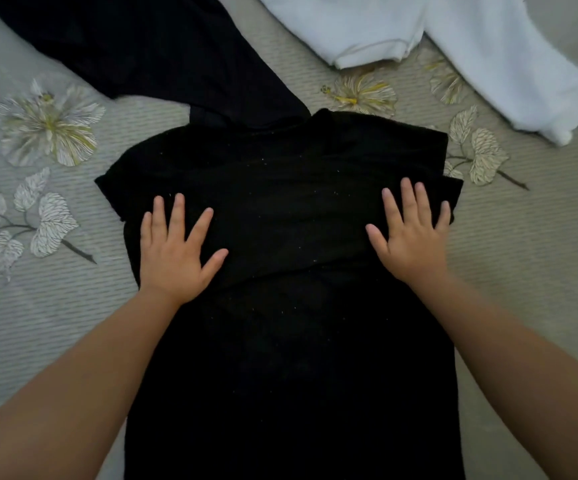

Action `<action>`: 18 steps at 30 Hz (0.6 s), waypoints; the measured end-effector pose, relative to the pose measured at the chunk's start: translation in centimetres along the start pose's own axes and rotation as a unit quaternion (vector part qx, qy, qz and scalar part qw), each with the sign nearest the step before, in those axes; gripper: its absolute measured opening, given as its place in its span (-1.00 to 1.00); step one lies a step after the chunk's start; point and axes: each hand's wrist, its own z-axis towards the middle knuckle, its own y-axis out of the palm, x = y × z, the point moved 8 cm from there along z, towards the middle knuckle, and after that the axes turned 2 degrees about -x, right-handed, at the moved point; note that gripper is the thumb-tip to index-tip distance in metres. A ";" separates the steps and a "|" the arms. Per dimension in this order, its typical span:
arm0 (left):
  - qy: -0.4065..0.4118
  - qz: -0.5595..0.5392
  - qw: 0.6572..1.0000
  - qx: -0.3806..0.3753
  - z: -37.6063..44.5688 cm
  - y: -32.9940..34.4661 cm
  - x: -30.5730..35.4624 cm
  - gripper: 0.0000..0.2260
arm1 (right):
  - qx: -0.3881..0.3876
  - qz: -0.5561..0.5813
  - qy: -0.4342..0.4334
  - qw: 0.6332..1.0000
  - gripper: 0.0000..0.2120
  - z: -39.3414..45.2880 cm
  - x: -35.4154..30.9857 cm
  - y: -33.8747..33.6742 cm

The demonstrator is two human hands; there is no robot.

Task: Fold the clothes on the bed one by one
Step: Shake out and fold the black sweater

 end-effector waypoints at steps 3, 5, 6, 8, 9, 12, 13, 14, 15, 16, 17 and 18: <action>-0.008 0.018 1.000 -0.005 0.3 0.3 0.2 -0.39 | -0.030 -0.011 -0.002 1.000 -0.34 0.6 0.5 0.9; -0.026 0.057 0.997 -0.034 0.1 0.6 0.3 -0.42 | -0.052 -0.037 0.013 0.998 -0.38 0.7 0.8 1.3; -0.040 0.089 0.994 -0.045 0.0 0.6 0.4 -0.42 | -0.053 -0.050 0.020 0.997 -0.40 0.7 0.7 1.2; -0.077 0.131 0.988 -0.042 -0.5 0.2 1.2 -0.46 | -0.033 -0.057 0.023 0.998 -0.46 0.0 -0.3 0.4; -0.094 0.122 0.988 -0.028 -1.1 -0.1 2.1 -0.50 | -0.012 -0.044 0.017 0.999 -0.50 -0.8 -1.1 -0.1; -0.064 0.003 0.998 0.016 -5.4 0.0 6.6 -0.53 | 0.062 0.060 -0.042 0.995 -0.54 -6.3 -4.0 -1.2; -0.023 -0.024 0.999 0.020 -7.8 0.6 8.4 -0.53 | 0.085 0.076 -0.063 0.991 -0.54 -9.4 -4.9 -1.0; 0.023 -0.032 0.999 0.022 -10.4 1.3 10.1 -0.55 | 0.101 0.075 -0.080 0.989 -0.55 -12.7 -5.6 -0.5; 0.064 -0.029 0.997 0.022 -13.4 2.1 11.5 -0.56 | 0.101 0.063 -0.094 0.988 -0.55 -16.3 -6.1 0.4; 0.090 -0.020 0.996 0.008 -16.3 3.1 12.3 -0.55 | 0.086 0.049 -0.104 0.990 -0.55 -19.7 -6.2 1.7; 0.107 -0.013 0.994 -0.018 -19.0 4.4 12.5 -0.53 | 0.061 0.034 -0.110 0.991 -0.55 -22.6 -5.7 3.1; 0.115 -0.007 0.993 -0.039 -21.5 5.6 12.2 -0.52 | 0.032 0.016 -0.107 0.994 -0.55 -25.4 -4.6 4.5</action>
